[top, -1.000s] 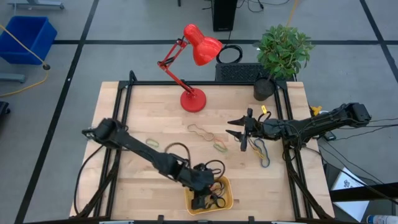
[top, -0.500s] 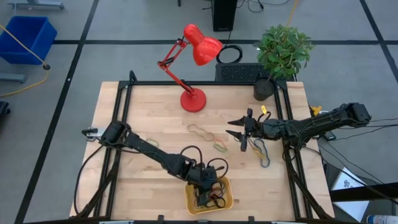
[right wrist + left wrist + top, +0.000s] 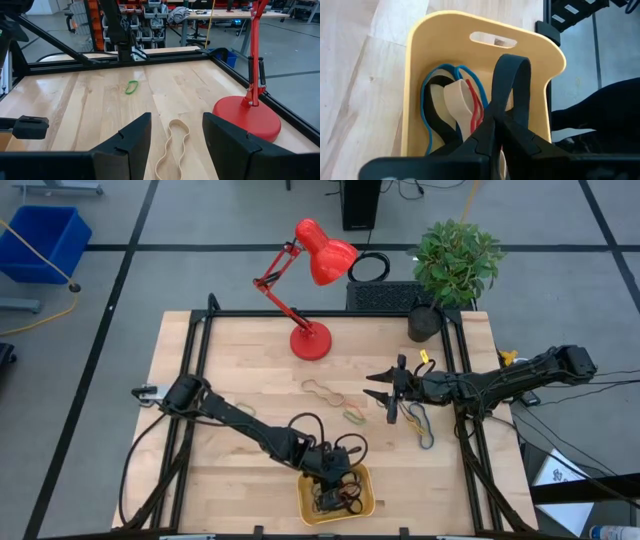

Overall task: Pick and place rubber bands into bin
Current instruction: Put the black rubber band into the yellow bin, then put the green rubber band into the yellow bin

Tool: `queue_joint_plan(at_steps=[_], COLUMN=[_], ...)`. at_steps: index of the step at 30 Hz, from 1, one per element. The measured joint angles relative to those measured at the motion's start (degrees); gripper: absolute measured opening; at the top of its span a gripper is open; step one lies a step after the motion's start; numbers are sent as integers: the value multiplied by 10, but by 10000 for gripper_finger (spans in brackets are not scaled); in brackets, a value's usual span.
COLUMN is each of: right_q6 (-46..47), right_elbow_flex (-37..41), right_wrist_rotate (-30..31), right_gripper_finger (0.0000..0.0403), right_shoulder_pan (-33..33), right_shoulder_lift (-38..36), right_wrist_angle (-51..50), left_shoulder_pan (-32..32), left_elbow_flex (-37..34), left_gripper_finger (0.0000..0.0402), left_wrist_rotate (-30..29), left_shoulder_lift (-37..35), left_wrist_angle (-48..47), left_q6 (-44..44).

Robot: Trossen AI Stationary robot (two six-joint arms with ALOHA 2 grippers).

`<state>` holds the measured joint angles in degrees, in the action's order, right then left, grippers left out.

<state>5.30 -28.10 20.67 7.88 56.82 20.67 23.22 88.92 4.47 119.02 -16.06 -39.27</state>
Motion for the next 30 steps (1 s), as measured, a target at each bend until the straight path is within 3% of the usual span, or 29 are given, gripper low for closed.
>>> queue_joint_plan(at_steps=[4,9,14,17,24,30], right_q6=[0,0,0,0,6,50], right_elbow_flex=[0,0,0,0,0,0], right_wrist_rotate=[0,0,0,0,0,-1], right_gripper_finger=[172,174,172,173,172,174], right_shoulder_pan=[0,0,0,0,1,1], right_shoulder_lift=[0,0,0,0,-1,-2], right_wrist_angle=[0,0,0,2,19,26], left_shoulder_pan=[0,-1,-13,-22,-38,-61], left_elbow_flex=[0,0,-1,-1,-1,0], left_gripper_finger=[44,98,150,168,179,180], left_wrist_rotate=[-12,-20,67,87,64,59], left_shoulder_lift=[0,0,-8,-23,-89,-193], left_wrist_angle=[-1,-5,-16,-24,-54,-128], left_q6=[4,7,45,47,116,169])
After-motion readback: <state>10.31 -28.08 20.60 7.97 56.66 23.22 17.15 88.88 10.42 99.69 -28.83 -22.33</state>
